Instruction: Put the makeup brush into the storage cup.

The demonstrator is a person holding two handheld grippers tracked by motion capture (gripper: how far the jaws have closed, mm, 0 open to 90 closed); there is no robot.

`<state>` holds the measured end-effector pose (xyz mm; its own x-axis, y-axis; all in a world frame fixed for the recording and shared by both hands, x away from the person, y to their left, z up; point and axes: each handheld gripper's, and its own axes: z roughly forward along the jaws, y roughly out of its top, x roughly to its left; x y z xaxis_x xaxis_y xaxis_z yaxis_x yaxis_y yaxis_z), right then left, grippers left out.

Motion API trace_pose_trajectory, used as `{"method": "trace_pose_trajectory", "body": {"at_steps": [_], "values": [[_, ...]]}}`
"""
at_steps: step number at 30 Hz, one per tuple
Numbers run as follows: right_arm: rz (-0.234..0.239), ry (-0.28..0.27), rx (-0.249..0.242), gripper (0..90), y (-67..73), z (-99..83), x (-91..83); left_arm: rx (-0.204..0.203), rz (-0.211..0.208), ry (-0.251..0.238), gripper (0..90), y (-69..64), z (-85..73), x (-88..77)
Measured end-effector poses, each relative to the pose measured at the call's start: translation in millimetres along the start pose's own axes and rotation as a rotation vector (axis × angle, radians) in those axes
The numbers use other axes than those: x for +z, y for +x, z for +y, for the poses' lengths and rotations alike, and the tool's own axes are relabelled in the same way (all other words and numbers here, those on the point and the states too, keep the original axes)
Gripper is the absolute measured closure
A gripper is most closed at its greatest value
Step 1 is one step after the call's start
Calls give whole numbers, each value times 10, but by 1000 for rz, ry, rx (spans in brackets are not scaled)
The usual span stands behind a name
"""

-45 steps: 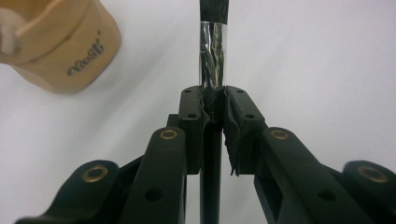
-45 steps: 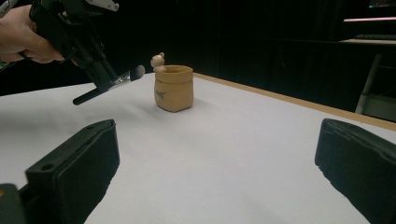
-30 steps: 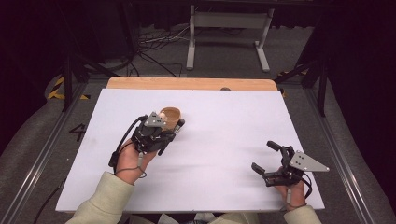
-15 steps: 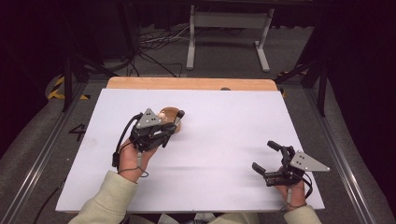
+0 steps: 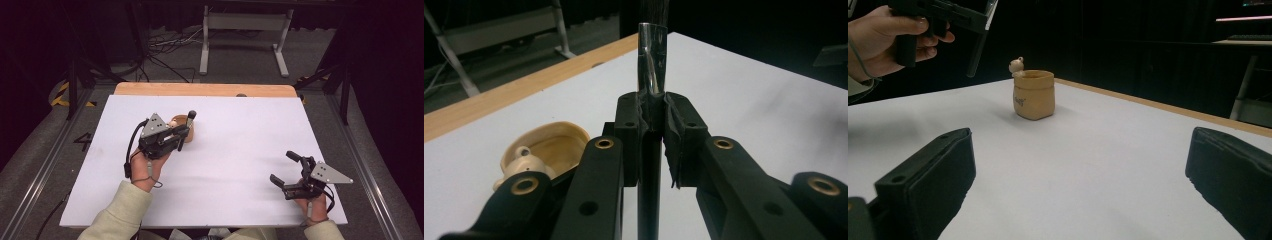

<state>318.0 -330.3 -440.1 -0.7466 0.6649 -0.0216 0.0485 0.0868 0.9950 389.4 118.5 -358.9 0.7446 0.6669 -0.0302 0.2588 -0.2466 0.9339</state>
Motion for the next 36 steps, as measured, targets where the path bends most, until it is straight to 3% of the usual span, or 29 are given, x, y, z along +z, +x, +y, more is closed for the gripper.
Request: {"method": "trace_pose_trajectory", "body": {"at_steps": [14, 20, 24, 30, 36], "values": [[5, 0, 1, 0, 4, 0, -3, -73, -19, -113, 778, 103, -7, 78], [7, 2, 6, 0, 1, -2, -7, -80, -15, -131, 778, 148, 23, 116], [11, -2, 4, 0, 1, -2, -9, -76, -4, -134, 778, 174, 52, 138], [11, -1, 5, 0, 1, -3, -20, -51, 13, -177, 778, 199, 77, 196], [13, 1, 13, 0, -2, -7, -32, -27, 42, -173, 778, 212, 112, 261]]}}
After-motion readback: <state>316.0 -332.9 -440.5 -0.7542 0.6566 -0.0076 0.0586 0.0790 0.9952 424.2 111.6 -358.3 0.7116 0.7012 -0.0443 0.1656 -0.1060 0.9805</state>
